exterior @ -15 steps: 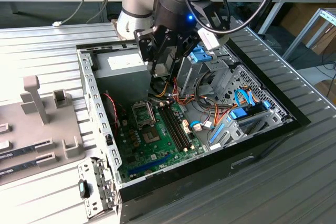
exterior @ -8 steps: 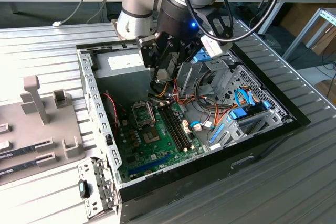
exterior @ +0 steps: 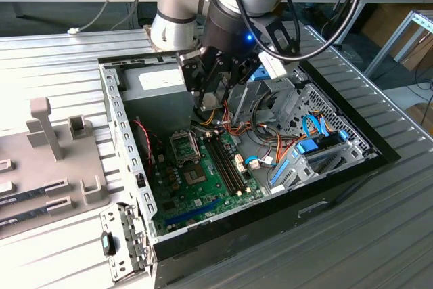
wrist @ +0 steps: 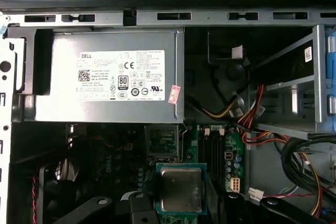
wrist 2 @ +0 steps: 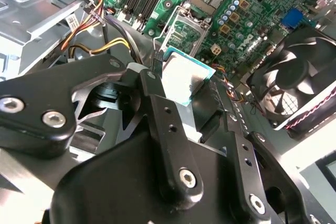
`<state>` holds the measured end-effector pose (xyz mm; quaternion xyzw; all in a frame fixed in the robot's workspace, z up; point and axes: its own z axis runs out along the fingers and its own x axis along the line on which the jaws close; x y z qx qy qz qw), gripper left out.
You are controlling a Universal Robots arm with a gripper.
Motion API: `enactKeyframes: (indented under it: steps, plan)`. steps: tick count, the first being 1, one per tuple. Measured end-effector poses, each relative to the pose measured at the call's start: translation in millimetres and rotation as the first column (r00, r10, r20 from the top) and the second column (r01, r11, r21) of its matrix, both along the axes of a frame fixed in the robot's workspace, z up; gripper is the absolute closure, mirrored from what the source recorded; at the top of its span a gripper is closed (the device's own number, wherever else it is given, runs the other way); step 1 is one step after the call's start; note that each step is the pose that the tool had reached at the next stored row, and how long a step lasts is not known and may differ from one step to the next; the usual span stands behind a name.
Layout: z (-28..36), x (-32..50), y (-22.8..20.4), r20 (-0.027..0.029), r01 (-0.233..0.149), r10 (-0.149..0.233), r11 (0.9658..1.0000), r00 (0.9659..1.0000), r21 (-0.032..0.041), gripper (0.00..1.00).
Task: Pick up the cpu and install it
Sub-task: 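Pick up the cpu and move it towards the insertion slot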
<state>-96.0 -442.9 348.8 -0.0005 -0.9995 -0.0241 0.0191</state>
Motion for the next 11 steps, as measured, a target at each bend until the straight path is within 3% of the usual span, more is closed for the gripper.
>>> enactKeyframes:
  steps: [11]
  plan:
    - [-7.9,0.6,-3.1,0.0,0.0,0.0,1.0,1.0,0.0,0.53]
